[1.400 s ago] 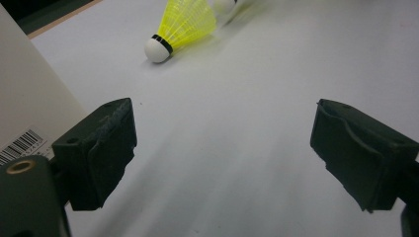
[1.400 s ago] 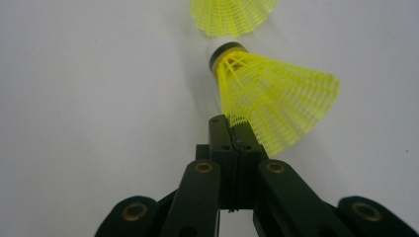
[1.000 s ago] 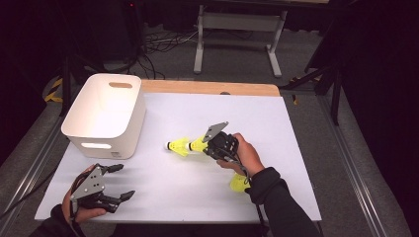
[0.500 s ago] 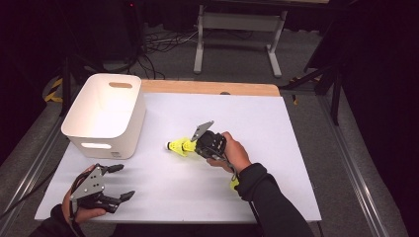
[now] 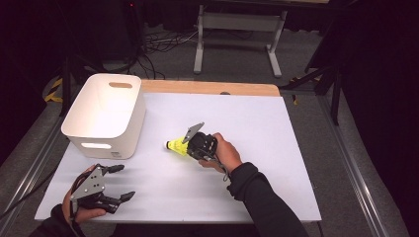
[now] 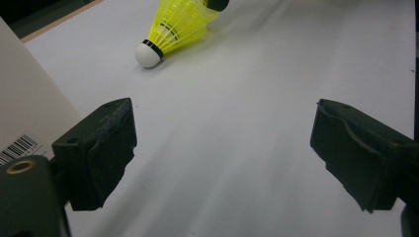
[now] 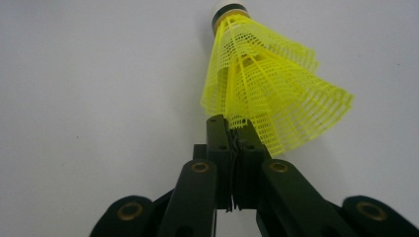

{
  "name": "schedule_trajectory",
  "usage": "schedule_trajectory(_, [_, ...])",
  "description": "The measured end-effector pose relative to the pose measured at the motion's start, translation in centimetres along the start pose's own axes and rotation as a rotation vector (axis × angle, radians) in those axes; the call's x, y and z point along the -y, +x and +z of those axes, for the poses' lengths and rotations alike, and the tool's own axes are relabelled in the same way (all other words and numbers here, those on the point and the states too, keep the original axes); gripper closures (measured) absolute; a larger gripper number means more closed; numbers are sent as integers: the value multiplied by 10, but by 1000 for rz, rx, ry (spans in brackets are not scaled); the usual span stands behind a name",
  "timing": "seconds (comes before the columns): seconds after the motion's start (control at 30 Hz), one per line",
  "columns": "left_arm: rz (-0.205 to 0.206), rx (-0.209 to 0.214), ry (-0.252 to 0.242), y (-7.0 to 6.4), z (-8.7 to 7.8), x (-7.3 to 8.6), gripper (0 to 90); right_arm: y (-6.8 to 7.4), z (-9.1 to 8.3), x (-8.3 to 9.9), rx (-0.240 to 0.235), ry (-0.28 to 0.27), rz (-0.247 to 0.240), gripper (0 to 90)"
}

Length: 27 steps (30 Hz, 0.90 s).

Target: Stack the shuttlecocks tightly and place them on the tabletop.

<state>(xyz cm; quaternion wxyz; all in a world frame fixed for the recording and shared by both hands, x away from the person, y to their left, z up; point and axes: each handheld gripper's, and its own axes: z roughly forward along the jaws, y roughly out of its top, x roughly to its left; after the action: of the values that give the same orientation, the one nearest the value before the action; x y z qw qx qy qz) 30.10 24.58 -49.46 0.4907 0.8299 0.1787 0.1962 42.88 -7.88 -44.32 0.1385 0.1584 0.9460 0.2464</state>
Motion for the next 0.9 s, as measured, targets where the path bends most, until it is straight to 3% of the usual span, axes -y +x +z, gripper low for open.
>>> schedule_trajectory(0.17, [0, 0, 0, 0, 0, 0, 112, 0, 3, 0, 6, 21, -1, 837])
schedule_trajectory(0.4, [3, 0, 3, 0, 0, 0, 112, 2, -1, 0, 17, 43, -18, 694])
schedule_trajectory(0.67, [6, -2, 7, 0, 1, 0, 112, 9, -17, 0, 60, 26, -36, 548])
schedule_trajectory(0.9, [5, 1, 9, 0, 2, 0, 112, 8, -38, 6, 85, -42, -18, 484])
